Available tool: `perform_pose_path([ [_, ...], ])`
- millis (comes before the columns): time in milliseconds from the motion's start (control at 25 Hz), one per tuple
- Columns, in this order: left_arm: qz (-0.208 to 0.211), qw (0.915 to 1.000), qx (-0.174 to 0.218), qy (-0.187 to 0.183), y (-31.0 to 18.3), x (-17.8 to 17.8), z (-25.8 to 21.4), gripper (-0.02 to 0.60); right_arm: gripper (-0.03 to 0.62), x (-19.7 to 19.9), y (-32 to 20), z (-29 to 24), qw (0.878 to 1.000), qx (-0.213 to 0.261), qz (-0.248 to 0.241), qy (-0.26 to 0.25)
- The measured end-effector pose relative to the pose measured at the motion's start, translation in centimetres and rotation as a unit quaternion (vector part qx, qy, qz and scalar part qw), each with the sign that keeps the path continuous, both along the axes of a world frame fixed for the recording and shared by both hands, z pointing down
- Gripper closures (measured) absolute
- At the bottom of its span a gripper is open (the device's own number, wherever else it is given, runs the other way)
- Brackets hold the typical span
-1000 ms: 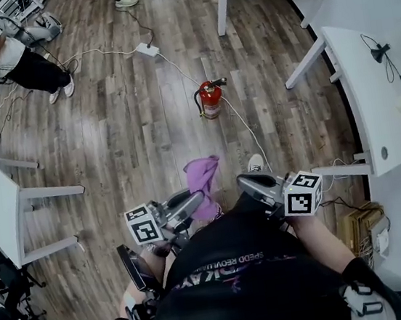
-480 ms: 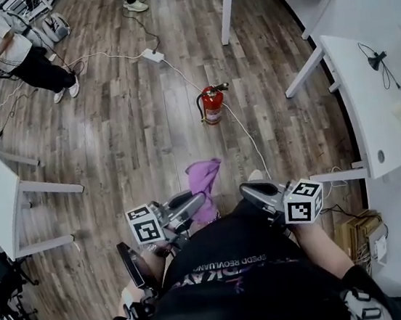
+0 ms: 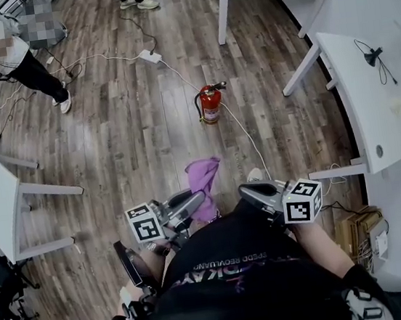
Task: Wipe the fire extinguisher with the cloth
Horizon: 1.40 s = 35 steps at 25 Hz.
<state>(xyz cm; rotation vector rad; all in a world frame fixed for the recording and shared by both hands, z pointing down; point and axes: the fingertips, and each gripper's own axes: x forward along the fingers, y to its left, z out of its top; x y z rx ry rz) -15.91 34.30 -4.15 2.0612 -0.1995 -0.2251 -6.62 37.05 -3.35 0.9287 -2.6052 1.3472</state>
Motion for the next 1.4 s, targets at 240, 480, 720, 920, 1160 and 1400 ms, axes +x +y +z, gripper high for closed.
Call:
perform_pose_path([
  [240, 0.0, 1.0, 0.0, 0.002, 0.01, 0.18, 0.02, 0.523, 0.595, 0.07, -0.02, 0.0, 1.0, 0.0, -0.005, 0.003],
  [480, 0.004, 1.0, -0.001, 0.003, -0.17, 0.17, -0.19, 0.523, 0.594, -0.16, -0.09, -0.16, 1.0, -0.002, -0.007, 0.005],
  [720, 0.005, 1.0, -0.004, 0.003, -0.07, 0.48, -0.02, 0.523, 0.592, 0.16, 0.02, 0.12, 1.0, -0.003, -0.002, 0.002],
  [920, 0.005, 1.0, -0.003, 0.0, -0.22, 0.77, 0.01, 0.523, 0.592, 0.46, -0.25, 0.12, 1.0, -0.001, 0.0, 0.0],
  [1160, 0.005, 1.0, -0.002, 0.001, -0.55, 0.44, -0.06, 0.523, 0.592, 0.18, -0.58, 0.0, 1.0, -0.001, 0.001, 0.002],
  [1400, 0.002, 1.0, -0.004, 0.001, -0.39, 0.43, 0.14, 0.523, 0.592, -0.01, -0.37, 0.21, 1.0, -0.001, -0.007, 0.004],
])
